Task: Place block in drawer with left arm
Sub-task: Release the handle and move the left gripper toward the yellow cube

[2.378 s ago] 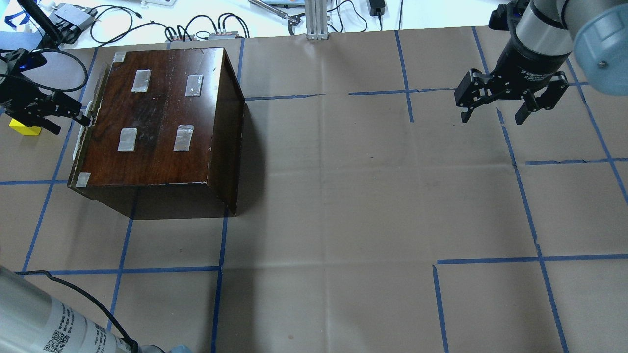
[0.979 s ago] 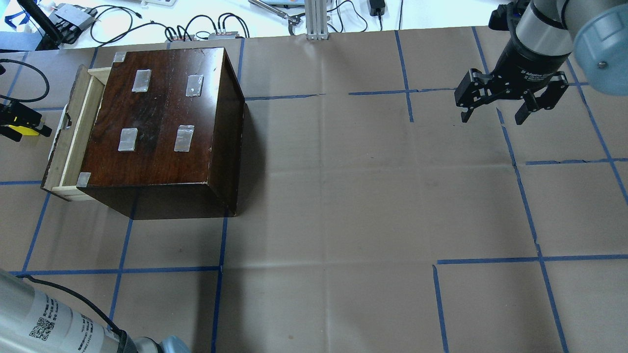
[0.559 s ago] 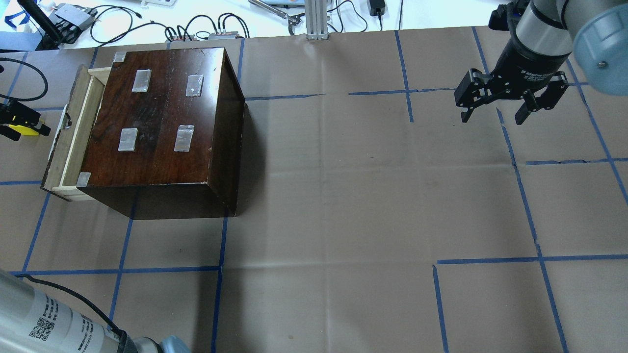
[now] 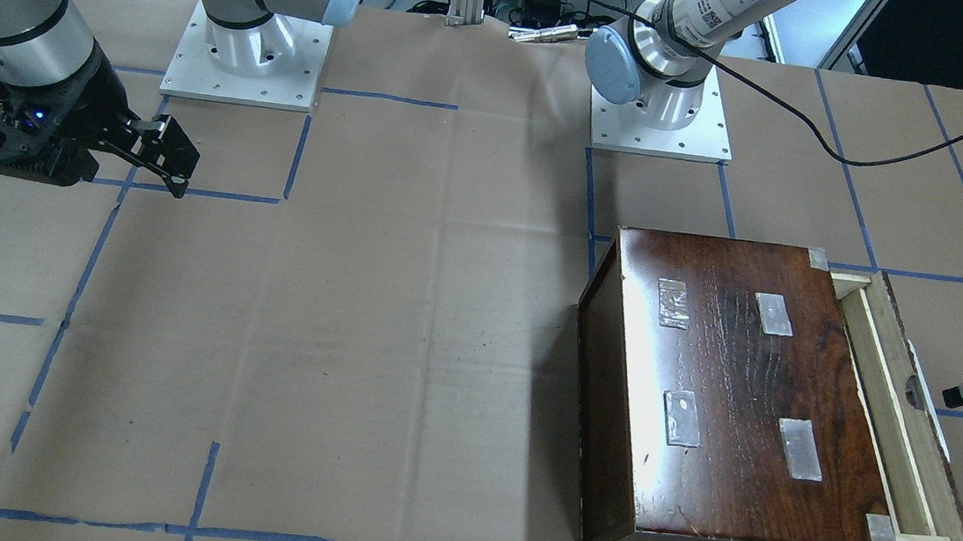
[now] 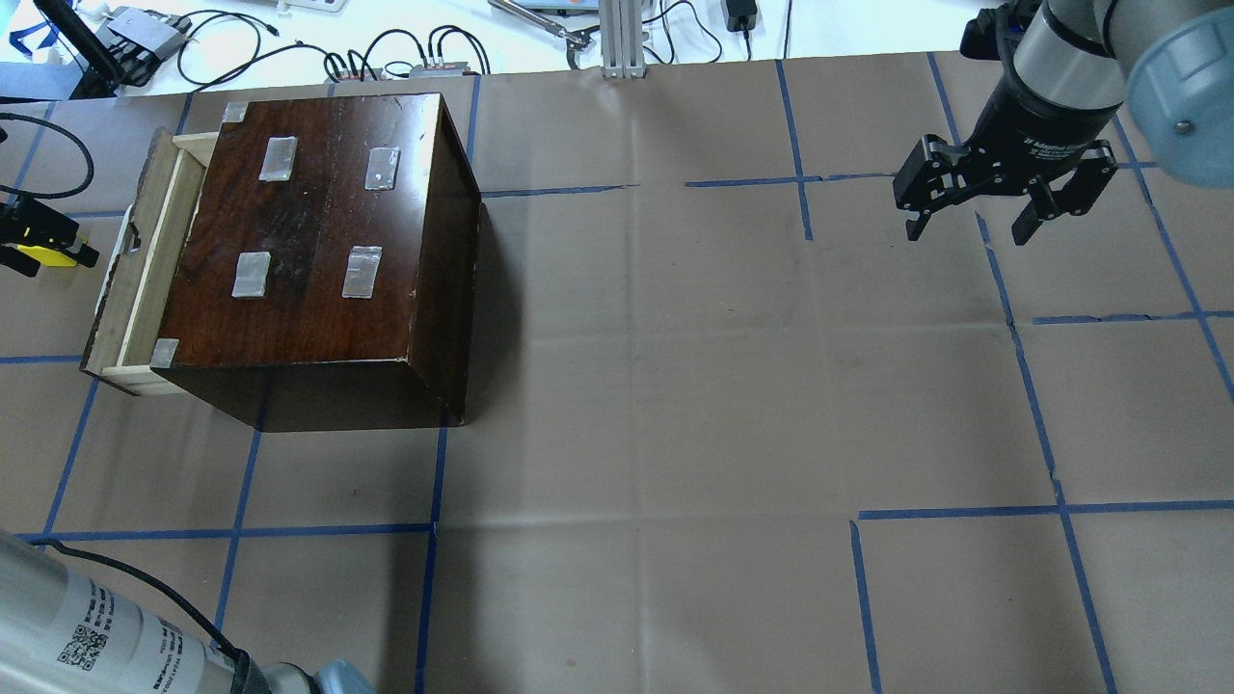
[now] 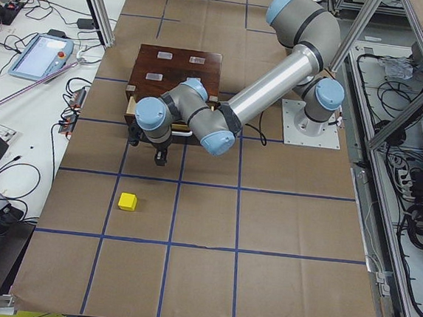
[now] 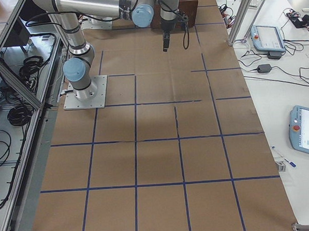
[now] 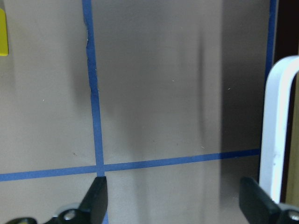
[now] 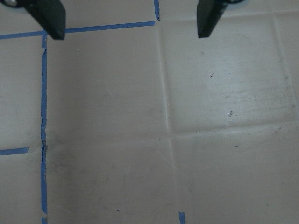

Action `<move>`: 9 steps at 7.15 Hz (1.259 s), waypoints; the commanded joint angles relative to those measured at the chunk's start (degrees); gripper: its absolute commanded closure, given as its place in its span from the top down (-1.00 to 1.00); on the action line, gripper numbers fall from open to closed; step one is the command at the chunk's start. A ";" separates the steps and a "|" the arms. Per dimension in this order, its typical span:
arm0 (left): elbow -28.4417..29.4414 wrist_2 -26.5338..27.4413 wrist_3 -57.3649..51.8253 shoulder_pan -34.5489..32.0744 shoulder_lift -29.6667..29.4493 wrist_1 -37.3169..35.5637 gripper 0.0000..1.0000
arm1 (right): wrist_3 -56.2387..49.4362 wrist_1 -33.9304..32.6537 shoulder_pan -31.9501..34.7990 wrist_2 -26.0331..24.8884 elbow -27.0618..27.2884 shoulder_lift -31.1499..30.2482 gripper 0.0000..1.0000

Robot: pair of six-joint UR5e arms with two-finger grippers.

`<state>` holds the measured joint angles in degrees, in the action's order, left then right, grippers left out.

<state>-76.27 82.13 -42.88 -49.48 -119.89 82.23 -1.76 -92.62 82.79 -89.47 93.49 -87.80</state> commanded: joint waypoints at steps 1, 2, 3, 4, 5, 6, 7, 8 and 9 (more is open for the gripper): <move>0.24 3.19 -0.18 0.35 1.40 -0.83 0.97 | 0.00 -0.02 0.00 0.00 0.03 0.00 1.00; 0.42 3.30 -0.36 1.31 1.32 -1.36 0.97 | 0.00 -0.02 0.00 0.00 0.03 0.00 1.00; 1.81 3.39 -2.53 2.97 0.89 -2.41 0.97 | 0.00 -0.02 0.00 0.00 0.03 0.00 1.00; 5.48 3.39 -3.51 4.56 -0.51 -2.25 0.97 | 0.00 0.07 0.00 0.00 0.03 0.00 1.00; 8.56 3.65 -3.44 4.57 -1.83 -1.98 0.97 | 0.00 -0.02 0.00 0.00 0.03 0.00 1.00; 9.46 3.39 -3.09 4.57 -3.23 -2.77 0.97 | 0.00 -0.02 0.00 0.00 0.03 0.00 1.00; 9.47 3.48 -2.47 4.49 -4.55 -5.99 0.97 | 0.00 -0.02 0.00 0.00 0.03 0.00 1.00; 9.73 3.48 -2.47 4.57 -5.61 -8.37 0.97 | 0.00 0.07 0.00 0.00 0.03 0.00 1.00; 11.48 3.57 -2.38 4.49 -7.10 -8.75 0.97 | 0.00 -0.02 0.00 0.00 0.03 0.00 1.00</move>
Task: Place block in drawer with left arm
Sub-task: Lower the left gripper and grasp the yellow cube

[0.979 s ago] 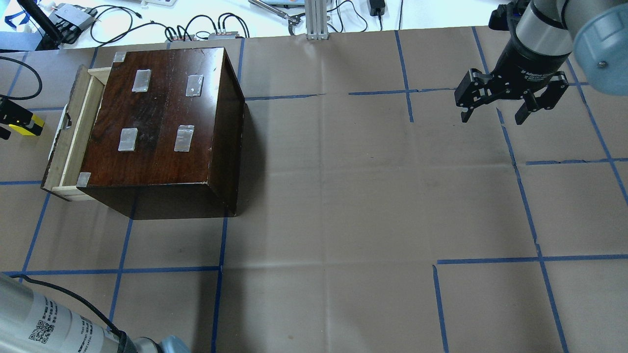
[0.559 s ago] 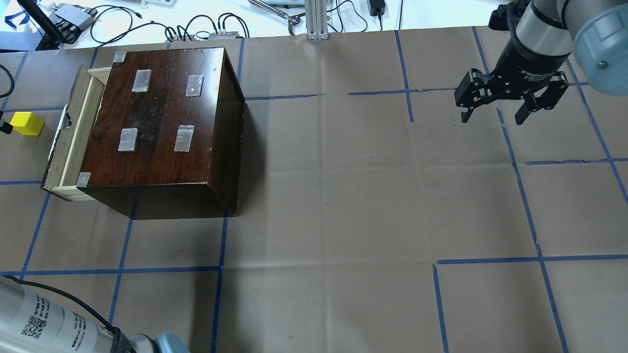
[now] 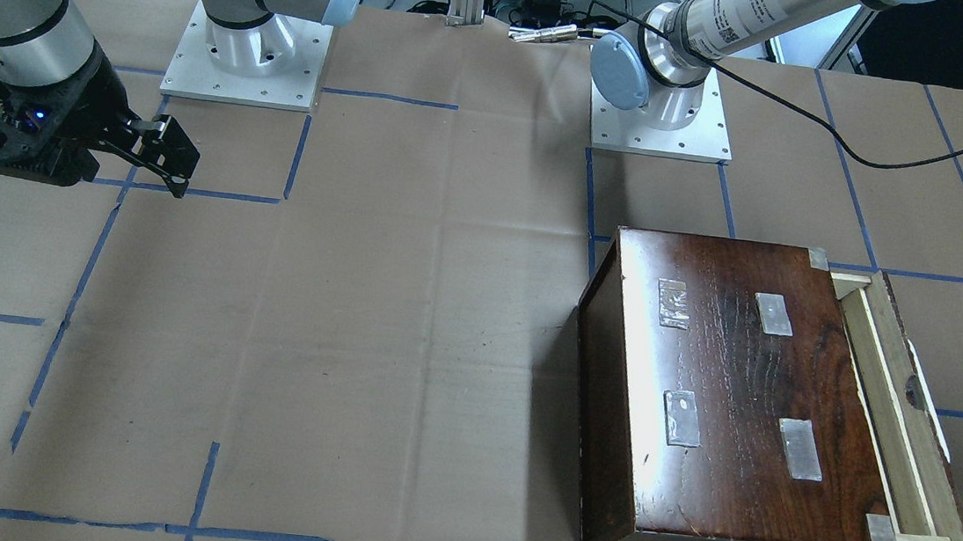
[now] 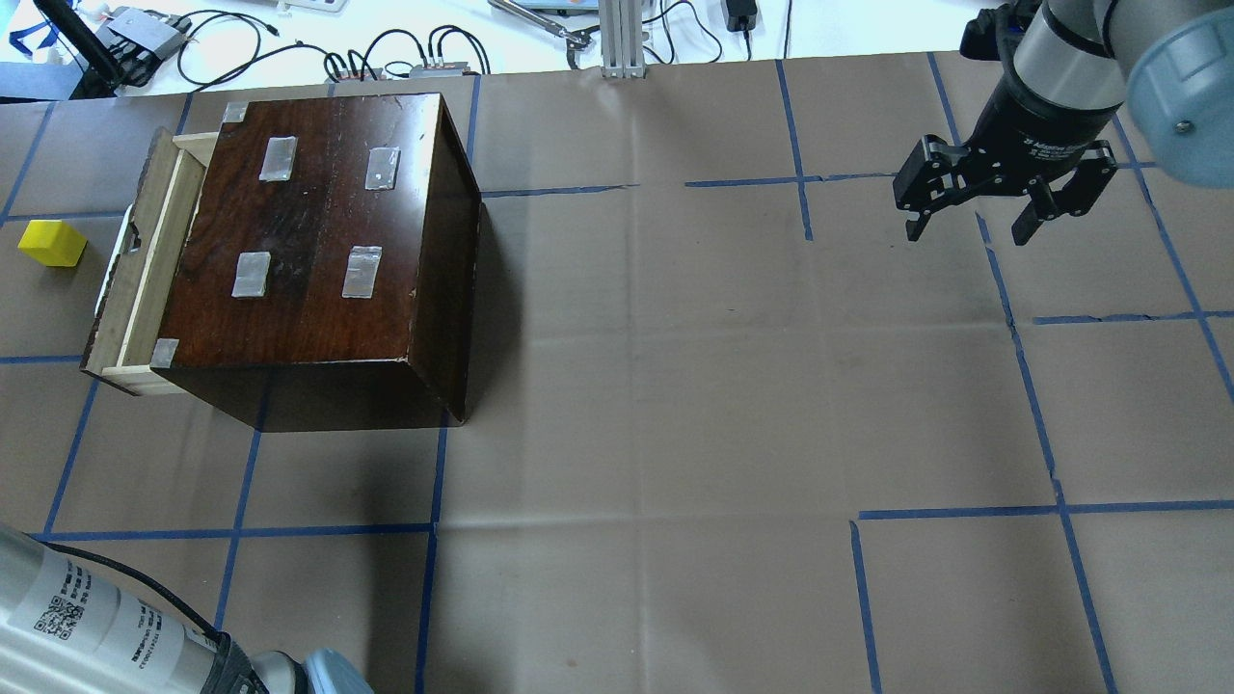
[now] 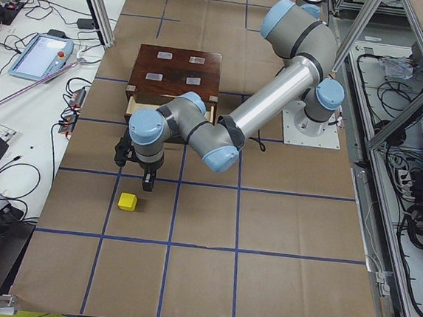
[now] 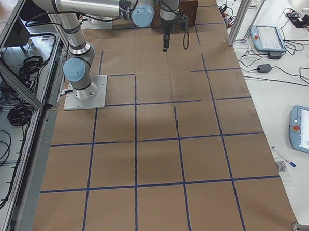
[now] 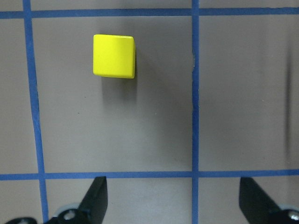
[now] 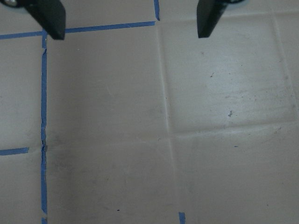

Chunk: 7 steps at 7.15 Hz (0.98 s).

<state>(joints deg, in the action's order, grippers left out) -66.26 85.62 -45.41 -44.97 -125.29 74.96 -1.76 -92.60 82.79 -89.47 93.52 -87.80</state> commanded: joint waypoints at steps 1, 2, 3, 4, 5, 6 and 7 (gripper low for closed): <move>4.71 0.07 0.15 -0.03 -3.88 -1.49 0.97 | 0.00 -0.04 0.00 0.00 0.00 0.00 1.00; 8.13 -0.02 0.32 -0.21 -6.78 -1.49 0.97 | 0.00 -0.04 0.00 0.00 -0.09 0.00 1.00; 10.87 -0.02 1.28 -0.38 -9.24 -1.57 0.98 | 0.00 -0.04 0.00 0.00 -0.09 0.00 1.00; 13.24 -0.28 1.64 -0.65 -11.88 -1.66 0.97 | 0.00 -0.04 0.00 0.00 0.00 0.00 1.00; 15.53 -0.46 1.64 -0.91 -14.25 -1.66 0.97 | 0.00 -0.04 0.00 0.00 0.00 0.00 1.00; 18.08 -0.54 1.73 -1.52 -16.89 -1.66 0.97 | 0.00 -0.04 0.00 0.00 0.00 0.00 1.00; 20.28 0.06 1.82 -3.27 -19.70 -1.49 0.98 | 0.00 0.05 0.00 0.00 0.00 0.00 1.00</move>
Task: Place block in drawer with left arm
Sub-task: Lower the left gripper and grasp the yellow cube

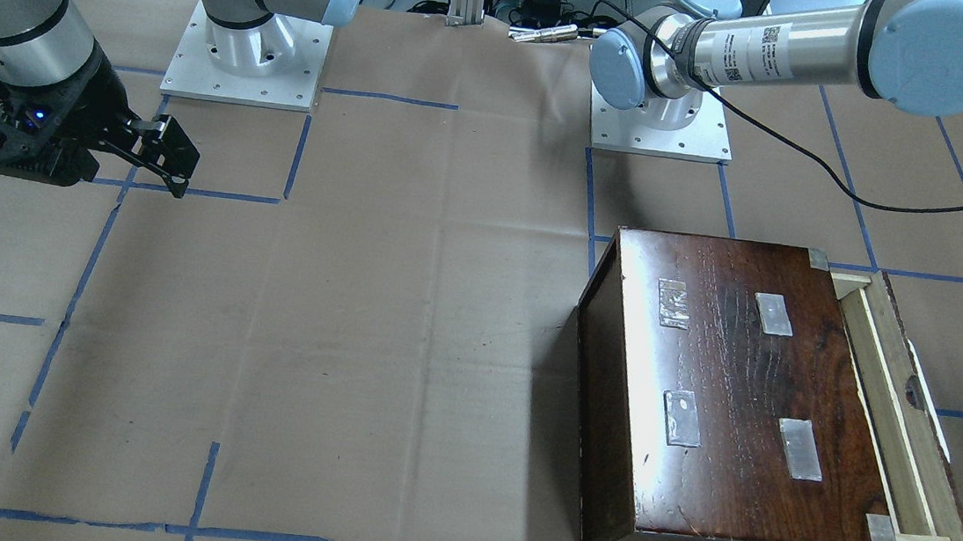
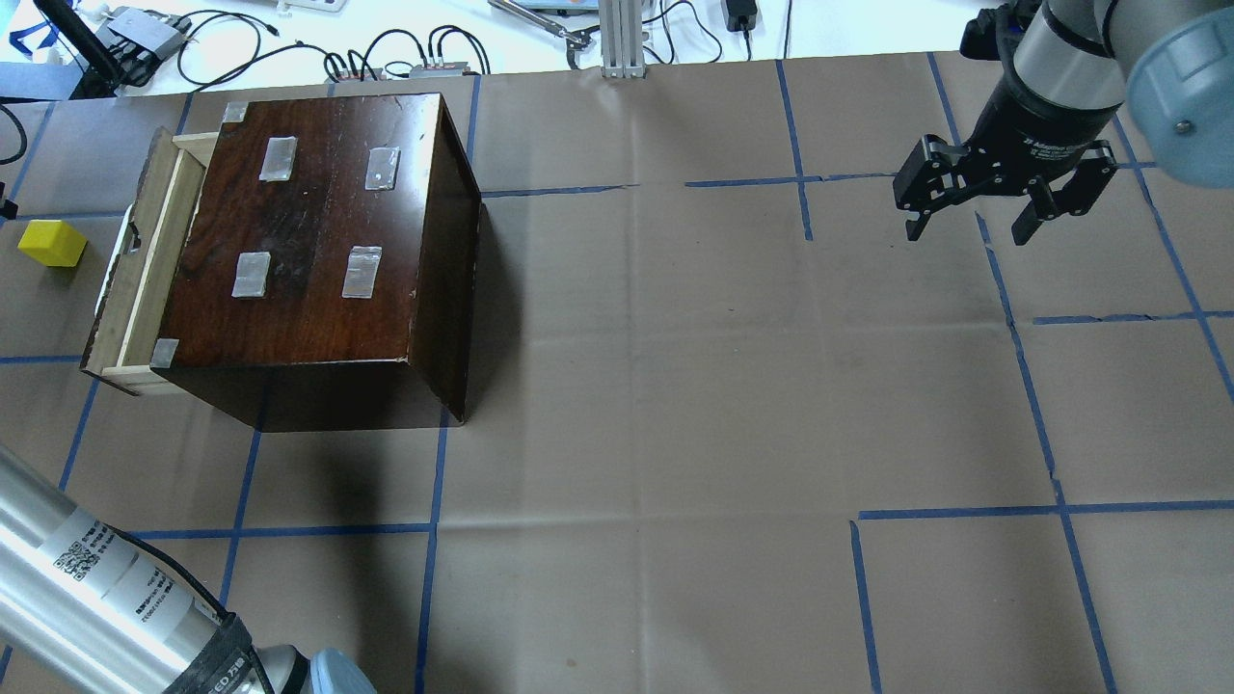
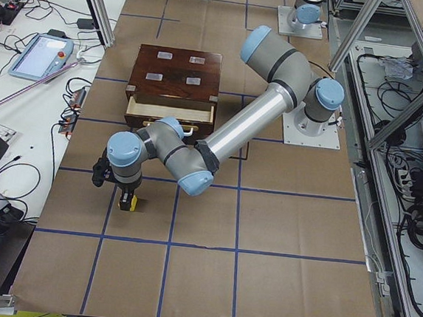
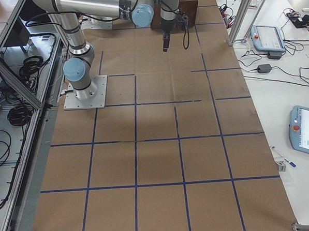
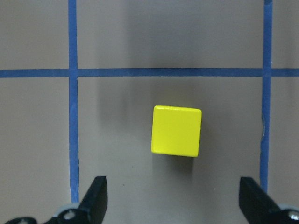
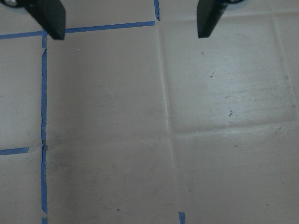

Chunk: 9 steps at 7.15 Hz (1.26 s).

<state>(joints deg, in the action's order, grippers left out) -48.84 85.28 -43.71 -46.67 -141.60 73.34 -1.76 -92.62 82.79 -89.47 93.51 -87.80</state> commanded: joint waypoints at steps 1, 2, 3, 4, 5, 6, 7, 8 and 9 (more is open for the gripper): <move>3.14 0.41 0.47 -2.89 -4.72 0.13 0.97 | 0.00 0.07 0.00 0.00 0.00 0.00 1.00; 3.23 0.67 0.56 -2.99 -5.52 0.13 0.97 | 0.00 -0.01 0.00 0.00 0.00 0.00 1.00; 3.23 1.02 0.56 -2.99 -6.48 0.05 0.97 | 0.00 -0.02 0.00 0.00 0.00 0.00 1.00; 3.32 1.20 0.47 -2.82 -7.28 0.05 0.97 | 0.00 -0.02 0.00 0.00 0.00 0.00 1.00; 3.40 2.33 0.47 -2.55 -7.37 -0.04 0.97 | 0.00 -0.02 0.00 0.00 0.00 0.00 1.00; 3.41 3.56 0.39 -2.46 -7.29 -0.04 0.97 | 0.00 -0.02 0.00 0.00 0.00 0.00 1.00; 3.41 3.58 0.47 -2.46 -7.28 -0.04 0.68 | 0.00 -0.02 0.00 0.00 0.00 0.00 1.00; 3.49 4.01 0.39 -2.46 -7.37 0.05 0.11 | 0.00 -0.02 0.00 0.00 -0.08 0.00 1.00; 3.49 4.10 0.47 -2.38 -7.29 0.13 -0.22 | 0.00 -0.02 0.00 0.00 0.00 0.00 1.00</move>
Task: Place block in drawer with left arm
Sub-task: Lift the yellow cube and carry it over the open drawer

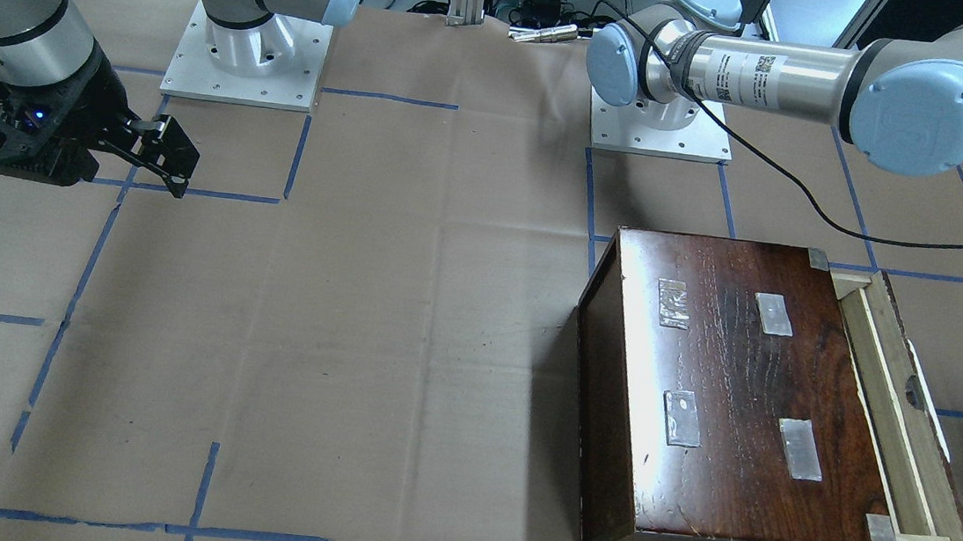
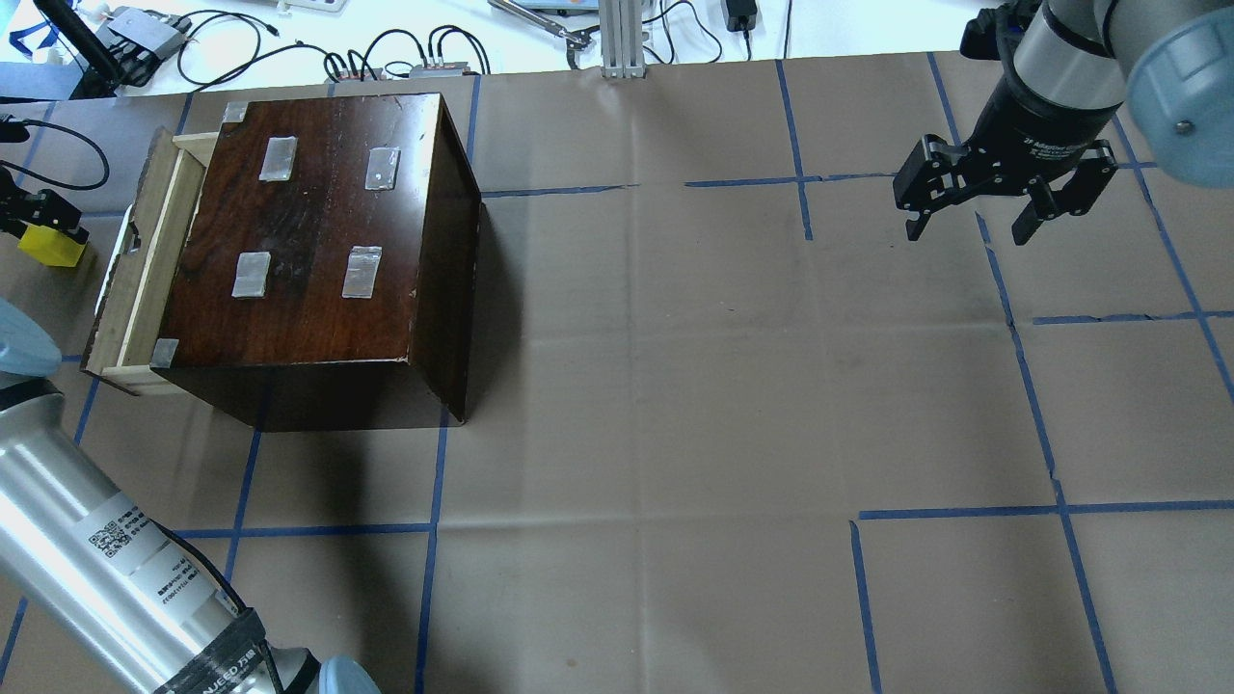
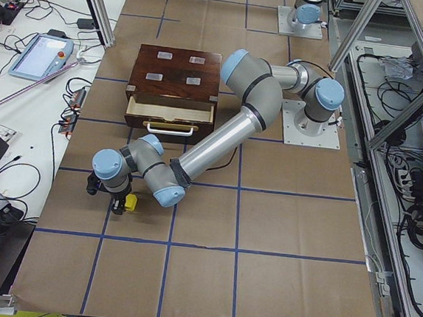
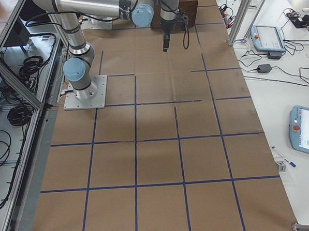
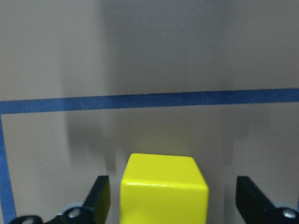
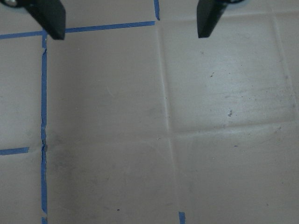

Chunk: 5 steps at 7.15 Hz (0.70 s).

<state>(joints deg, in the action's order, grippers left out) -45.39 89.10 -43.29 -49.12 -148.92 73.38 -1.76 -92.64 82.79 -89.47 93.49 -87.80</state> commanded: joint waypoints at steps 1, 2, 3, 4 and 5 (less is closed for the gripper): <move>0.12 0.37 0.05 0.07 0.64 0.10 -0.45 | 0.00 0.00 0.00 0.00 0.02 0.00 1.00; 0.56 1.50 0.05 0.07 1.17 0.45 -0.50 | 0.00 0.00 0.00 0.00 0.02 0.00 1.00; 0.56 1.95 -0.04 0.51 2.22 1.06 -0.50 | 0.00 0.00 0.00 0.00 0.02 0.00 1.00; 0.04 1.86 -0.30 1.03 5.01 4.20 -0.50 | 0.00 0.00 0.00 0.00 0.02 0.00 1.00; -0.57 1.86 -0.31 1.47 8.69 8.84 -0.50 | 0.00 0.09 0.00 0.00 0.02 0.00 1.00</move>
<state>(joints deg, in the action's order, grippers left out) -45.37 90.90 -43.50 -48.20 -144.07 77.64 -1.76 -92.62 82.79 -89.47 93.51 -87.80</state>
